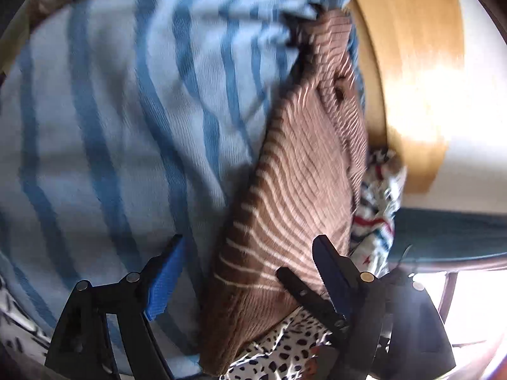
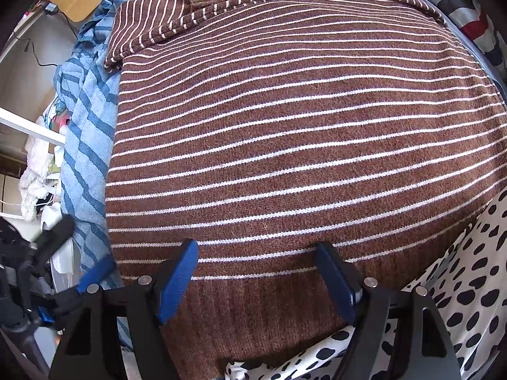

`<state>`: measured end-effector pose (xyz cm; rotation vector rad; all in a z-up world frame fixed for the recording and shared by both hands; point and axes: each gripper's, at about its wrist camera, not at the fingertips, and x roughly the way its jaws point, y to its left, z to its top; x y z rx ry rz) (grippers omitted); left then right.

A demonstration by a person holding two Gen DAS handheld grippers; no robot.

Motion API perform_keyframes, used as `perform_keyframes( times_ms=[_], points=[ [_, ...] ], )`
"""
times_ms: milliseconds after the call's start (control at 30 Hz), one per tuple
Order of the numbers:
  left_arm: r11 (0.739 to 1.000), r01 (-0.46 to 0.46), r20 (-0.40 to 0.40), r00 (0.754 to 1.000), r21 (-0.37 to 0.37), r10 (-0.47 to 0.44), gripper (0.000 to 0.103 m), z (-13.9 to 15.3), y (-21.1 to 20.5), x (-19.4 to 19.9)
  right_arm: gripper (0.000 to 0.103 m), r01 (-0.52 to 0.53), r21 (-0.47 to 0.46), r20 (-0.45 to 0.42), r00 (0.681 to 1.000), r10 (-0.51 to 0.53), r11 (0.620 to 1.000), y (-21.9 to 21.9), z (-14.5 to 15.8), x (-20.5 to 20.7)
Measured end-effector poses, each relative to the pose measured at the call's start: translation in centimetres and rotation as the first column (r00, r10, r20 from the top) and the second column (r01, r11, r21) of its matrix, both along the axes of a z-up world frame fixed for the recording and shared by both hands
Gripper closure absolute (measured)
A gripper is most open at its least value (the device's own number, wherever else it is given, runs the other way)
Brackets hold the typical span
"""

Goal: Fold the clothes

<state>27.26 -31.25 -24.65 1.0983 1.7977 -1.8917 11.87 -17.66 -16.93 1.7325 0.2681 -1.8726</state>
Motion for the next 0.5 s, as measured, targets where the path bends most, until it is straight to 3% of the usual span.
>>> perform_keyframes(
  times_ms=[100,133,167,200,233,333,433,500],
  points=[
    [0.993,0.118,0.044,0.992,-0.02,-0.117,0.027,0.0,1.5,-1.8,0.023,0.014,-0.005,0.005,1.0,-0.014,1.0,0.2,0.2,-0.3],
    [0.987,0.162,0.05,0.986,-0.011,-0.161,0.037,0.0,2.1,-2.2,0.023,0.019,-0.007,0.006,1.0,-0.019,1.0,0.2,0.3,-0.4],
    [0.984,0.178,0.05,0.983,0.018,-0.178,0.06,-0.5,2.4,-2.2,0.023,0.02,-0.007,0.007,1.0,-0.019,1.0,0.2,0.4,-0.5],
    [0.981,0.187,0.048,0.981,0.052,-0.189,0.07,-1.0,2.7,-2.1,0.023,0.02,-0.007,0.008,1.0,-0.02,1.0,0.2,0.4,-0.5],
    [0.977,0.196,0.045,0.979,0.087,-0.2,0.088,-1.6,3.0,-2.0,0.023,0.021,-0.007,0.009,1.0,-0.021,1.0,0.2,0.5,-0.6],
    [0.983,0.148,0.013,0.988,0.112,-0.151,0.089,-1.8,2.6,-0.6,0.023,0.024,-0.008,0.013,1.0,-0.024,1.0,0.1,0.7,-0.8],
    [0.99,0.075,-0.054,0.996,0.118,-0.069,0.089,0.1,0.9,0.6,0.023,0.027,-0.009,0.016,1.0,-0.027,1.0,0.0,0.9,-1.0],
    [0.996,0.043,-0.032,0.999,0.073,-0.04,0.099,1.4,0.0,1.8,0.023,0.029,-0.009,0.018,0.999,-0.029,1.0,0.0,1.1,-1.1]
  ],
)
